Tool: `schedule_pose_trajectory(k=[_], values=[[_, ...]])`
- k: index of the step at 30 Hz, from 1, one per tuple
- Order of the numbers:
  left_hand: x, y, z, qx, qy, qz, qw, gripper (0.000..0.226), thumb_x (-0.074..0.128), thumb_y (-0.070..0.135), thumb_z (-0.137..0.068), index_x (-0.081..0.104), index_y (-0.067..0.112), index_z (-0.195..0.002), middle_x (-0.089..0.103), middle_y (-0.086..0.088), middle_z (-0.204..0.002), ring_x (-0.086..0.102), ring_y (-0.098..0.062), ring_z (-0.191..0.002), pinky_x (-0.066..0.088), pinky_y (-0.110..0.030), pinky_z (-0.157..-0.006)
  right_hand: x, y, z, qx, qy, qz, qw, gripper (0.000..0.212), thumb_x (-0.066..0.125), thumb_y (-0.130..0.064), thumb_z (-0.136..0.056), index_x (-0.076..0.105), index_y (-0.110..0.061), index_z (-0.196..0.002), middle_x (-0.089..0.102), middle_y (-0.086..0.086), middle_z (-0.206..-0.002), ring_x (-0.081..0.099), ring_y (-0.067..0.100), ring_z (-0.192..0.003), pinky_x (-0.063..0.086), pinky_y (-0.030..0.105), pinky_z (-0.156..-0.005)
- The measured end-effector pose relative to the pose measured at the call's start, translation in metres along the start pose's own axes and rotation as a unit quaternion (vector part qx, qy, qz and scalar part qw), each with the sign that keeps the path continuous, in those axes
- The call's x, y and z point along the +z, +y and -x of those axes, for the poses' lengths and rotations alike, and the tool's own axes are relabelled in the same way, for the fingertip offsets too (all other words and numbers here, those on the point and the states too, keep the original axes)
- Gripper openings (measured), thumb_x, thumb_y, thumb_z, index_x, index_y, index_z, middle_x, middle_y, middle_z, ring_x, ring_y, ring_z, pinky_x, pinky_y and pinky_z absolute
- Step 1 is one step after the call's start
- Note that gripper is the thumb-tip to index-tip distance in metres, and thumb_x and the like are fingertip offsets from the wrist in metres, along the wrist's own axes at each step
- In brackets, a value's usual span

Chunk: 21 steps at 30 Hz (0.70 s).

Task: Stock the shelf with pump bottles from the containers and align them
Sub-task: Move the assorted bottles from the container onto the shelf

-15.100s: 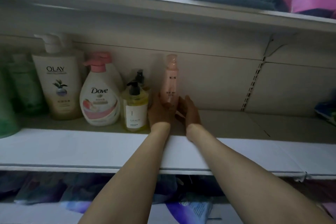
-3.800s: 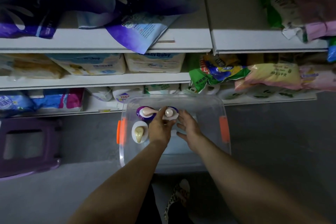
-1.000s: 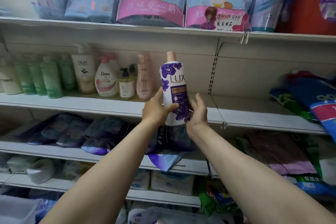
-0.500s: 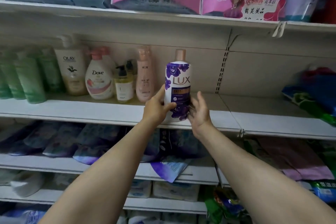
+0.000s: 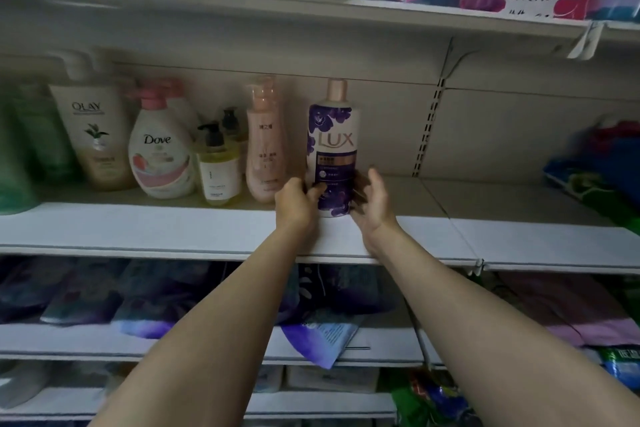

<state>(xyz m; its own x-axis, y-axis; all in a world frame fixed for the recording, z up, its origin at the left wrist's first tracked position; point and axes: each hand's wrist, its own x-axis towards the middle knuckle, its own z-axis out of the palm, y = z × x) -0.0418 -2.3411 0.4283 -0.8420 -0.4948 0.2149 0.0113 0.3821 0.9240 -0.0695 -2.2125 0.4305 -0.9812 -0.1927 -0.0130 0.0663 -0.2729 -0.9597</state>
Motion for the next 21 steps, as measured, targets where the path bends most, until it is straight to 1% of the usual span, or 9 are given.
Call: schedule_pose_trajectory(k=[3, 6, 8, 11, 12, 14, 16, 18, 21], values=[[0.006, -0.002, -0.009, -0.032, -0.003, -0.004, 0.999, 0.016, 0.057, 0.017, -0.095, 0.065, 0.004, -0.100, 0.068, -0.013, -0.099, 0.064, -0.029, -0.090, 0.054, -0.044, -0.082, 0.003, 0.002, -0.012, -0.007, 0.008, 0.003, 1.000, 0.046, 0.029, -0.056, -0.103, 0.067, -0.030, -0.102, 0.077, -0.015, -0.085, 0.067, 0.009, -0.094, 0.052, 0.031, -0.078], [0.012, -0.003, -0.021, -0.064, -0.002, -0.009, 0.998, 0.023, 0.057, 0.014, -0.096, 0.066, -0.004, -0.106, 0.068, -0.018, -0.104, 0.063, -0.034, -0.095, 0.051, -0.038, -0.082, 0.008, 0.001, -0.021, -0.010, 0.013, -0.008, 1.000, 0.044, 0.032, -0.057, -0.103, 0.067, -0.031, -0.105, 0.075, -0.011, -0.098, 0.066, 0.011, -0.100, 0.053, 0.033, -0.083], [0.015, -0.004, -0.027, -0.077, -0.013, -0.005, 0.997, 0.025, 0.056, 0.016, -0.097, 0.063, -0.002, -0.114, 0.066, -0.018, -0.111, 0.062, -0.034, -0.100, 0.046, -0.035, -0.081, 0.010, 0.000, -0.029, -0.010, 0.013, -0.011, 1.000, 0.045, 0.032, -0.056, -0.103, 0.065, -0.028, -0.115, 0.070, -0.004, -0.117, 0.062, 0.014, -0.111, 0.050, 0.034, -0.092], [0.021, -0.001, -0.036, -0.060, -0.018, 0.024, 0.998, 0.029, 0.054, 0.020, -0.100, 0.053, 0.011, -0.127, 0.061, -0.012, -0.125, 0.058, -0.030, -0.110, 0.046, -0.039, -0.096, 0.013, 0.001, -0.041, -0.006, 0.016, -0.015, 1.000, 0.050, 0.031, -0.054, -0.104, 0.058, -0.025, -0.134, 0.061, 0.000, -0.132, 0.058, 0.016, -0.118, 0.046, 0.035, -0.102], [0.023, 0.001, -0.040, -0.042, -0.018, 0.011, 0.999, 0.030, 0.053, 0.021, -0.100, 0.052, 0.013, -0.130, 0.060, -0.011, -0.127, 0.058, -0.029, -0.113, 0.046, -0.040, -0.100, 0.013, 0.002, -0.046, -0.012, 0.019, -0.012, 1.000, 0.048, 0.031, -0.054, -0.104, 0.059, -0.026, -0.131, 0.062, 0.000, -0.131, 0.060, 0.014, -0.114, 0.047, 0.034, -0.099], [0.028, 0.002, -0.050, -0.008, -0.009, -0.041, 0.999, 0.034, 0.052, 0.023, -0.101, 0.049, 0.016, -0.134, 0.058, -0.010, -0.131, 0.057, -0.030, -0.118, 0.044, -0.043, -0.104, 0.016, 0.004, -0.058, -0.017, 0.029, -0.010, 0.999, 0.041, 0.035, -0.055, -0.103, 0.062, -0.029, -0.121, 0.065, 0.000, -0.124, 0.063, 0.008, -0.101, 0.051, 0.029, -0.084], [0.030, 0.001, -0.060, 0.005, 0.005, -0.078, 0.997, 0.034, 0.052, 0.023, -0.101, 0.049, 0.017, -0.134, 0.058, -0.009, -0.133, 0.056, -0.029, -0.121, 0.043, -0.040, -0.105, 0.021, 0.005, -0.070, -0.006, 0.042, -0.017, 0.999, 0.044, 0.038, -0.055, -0.102, 0.060, -0.026, -0.127, 0.065, -0.001, -0.118, 0.062, 0.007, -0.094, 0.050, 0.027, -0.075], [0.031, -0.002, -0.070, 0.017, 0.009, -0.076, 0.997, 0.038, 0.051, 0.021, -0.101, 0.046, 0.018, -0.138, 0.056, -0.009, -0.137, 0.054, -0.029, -0.125, 0.041, -0.041, -0.109, 0.022, 0.007, -0.085, -0.001, 0.038, -0.027, 0.999, 0.048, 0.040, -0.054, -0.102, 0.057, -0.024, -0.136, 0.063, -0.001, -0.123, 0.060, 0.006, -0.095, 0.050, 0.032, -0.086], [0.033, -0.006, -0.079, 0.034, 0.019, -0.066, 0.997, 0.043, 0.048, 0.019, -0.102, 0.040, 0.018, -0.144, 0.053, -0.010, -0.142, 0.050, -0.029, -0.131, 0.036, -0.044, -0.113, 0.022, 0.014, -0.102, -0.022, 0.032, -0.015, 0.999, 0.042, 0.042, -0.053, -0.102, 0.057, -0.028, -0.133, 0.064, -0.007, -0.119, 0.059, 0.003, -0.096, 0.048, 0.038, -0.100]])
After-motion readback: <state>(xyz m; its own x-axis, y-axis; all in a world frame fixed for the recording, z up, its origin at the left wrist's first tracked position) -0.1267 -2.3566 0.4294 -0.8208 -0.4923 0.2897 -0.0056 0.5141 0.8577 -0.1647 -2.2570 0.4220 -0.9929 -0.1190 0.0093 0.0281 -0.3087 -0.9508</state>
